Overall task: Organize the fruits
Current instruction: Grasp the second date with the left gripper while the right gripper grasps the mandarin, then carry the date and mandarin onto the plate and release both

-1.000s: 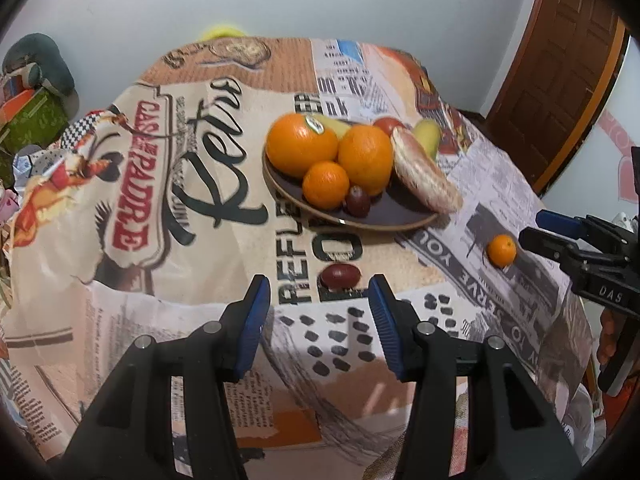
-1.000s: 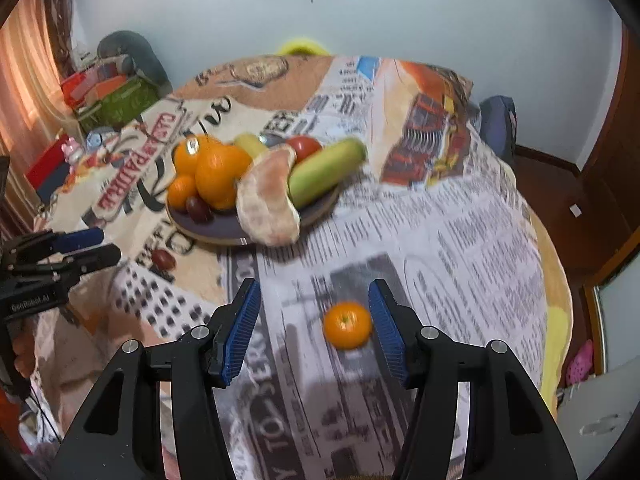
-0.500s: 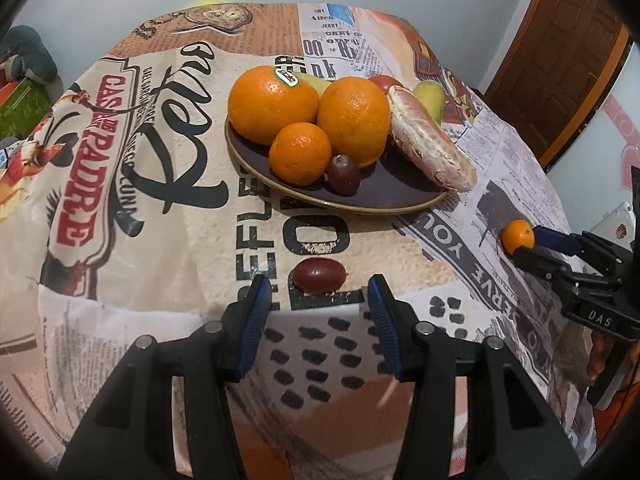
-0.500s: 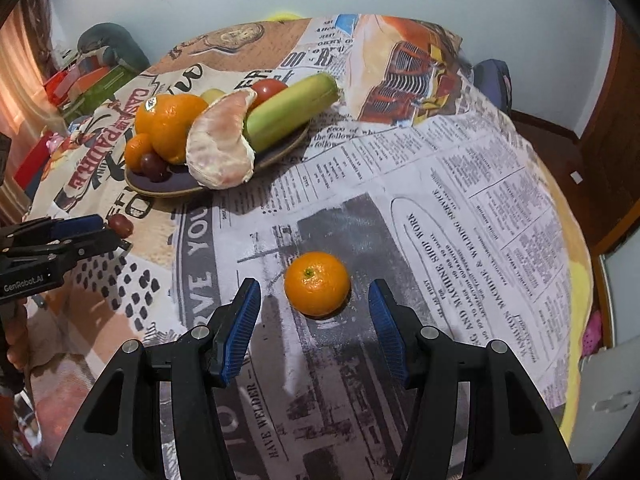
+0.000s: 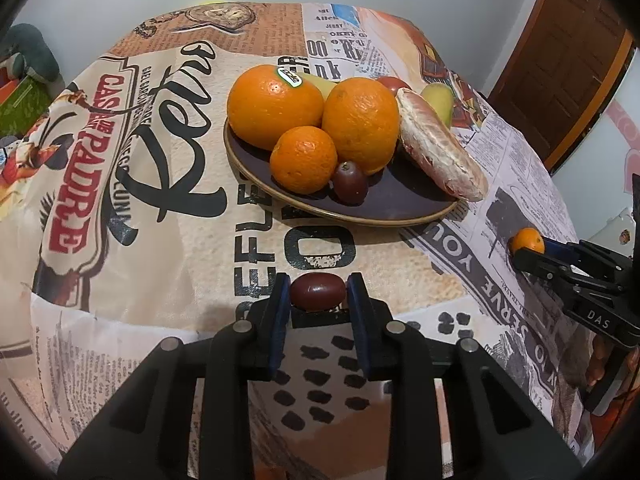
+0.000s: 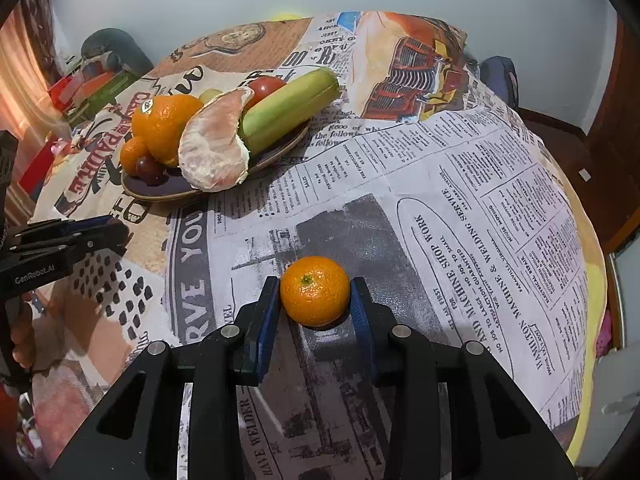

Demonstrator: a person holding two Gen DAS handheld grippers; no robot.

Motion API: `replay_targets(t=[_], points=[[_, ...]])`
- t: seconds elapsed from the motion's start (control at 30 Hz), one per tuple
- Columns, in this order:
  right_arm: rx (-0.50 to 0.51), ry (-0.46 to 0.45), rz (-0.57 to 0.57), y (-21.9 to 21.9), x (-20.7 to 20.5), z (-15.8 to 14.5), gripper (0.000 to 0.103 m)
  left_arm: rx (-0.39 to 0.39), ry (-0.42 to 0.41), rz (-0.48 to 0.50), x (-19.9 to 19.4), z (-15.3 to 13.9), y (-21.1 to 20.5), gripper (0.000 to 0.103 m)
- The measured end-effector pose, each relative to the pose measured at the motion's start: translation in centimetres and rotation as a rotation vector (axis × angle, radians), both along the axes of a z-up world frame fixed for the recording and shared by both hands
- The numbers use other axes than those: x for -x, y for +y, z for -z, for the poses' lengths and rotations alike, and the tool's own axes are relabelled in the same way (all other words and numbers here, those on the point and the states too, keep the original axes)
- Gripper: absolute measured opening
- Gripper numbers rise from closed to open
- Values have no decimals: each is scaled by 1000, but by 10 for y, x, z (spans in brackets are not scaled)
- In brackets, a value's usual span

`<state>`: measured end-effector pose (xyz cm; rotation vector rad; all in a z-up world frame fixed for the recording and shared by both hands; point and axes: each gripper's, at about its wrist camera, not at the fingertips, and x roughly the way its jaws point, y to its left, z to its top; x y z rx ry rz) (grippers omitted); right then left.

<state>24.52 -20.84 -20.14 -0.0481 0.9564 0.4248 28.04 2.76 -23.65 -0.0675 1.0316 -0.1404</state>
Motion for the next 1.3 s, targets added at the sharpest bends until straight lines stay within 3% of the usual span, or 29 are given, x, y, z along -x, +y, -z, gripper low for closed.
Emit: replay_targets(t=[0.2, 0.77, 1.0, 1.3], points=[[-8, -42, -14, 5, 1, -17, 32, -2, -33, -4, 5, -15, 3, 29], [-64, -228, -56, 36, -22, -82, 32, 0, -234, 7, -8, -91, -3, 29], [-53, -277, -84, 55, -38, -91, 32, 2, -264, 5, -31, -100, -3, 29], [-86, -259, -113, 75, -64, -84, 32, 12, -281, -7, -56, -102, 2, 29]])
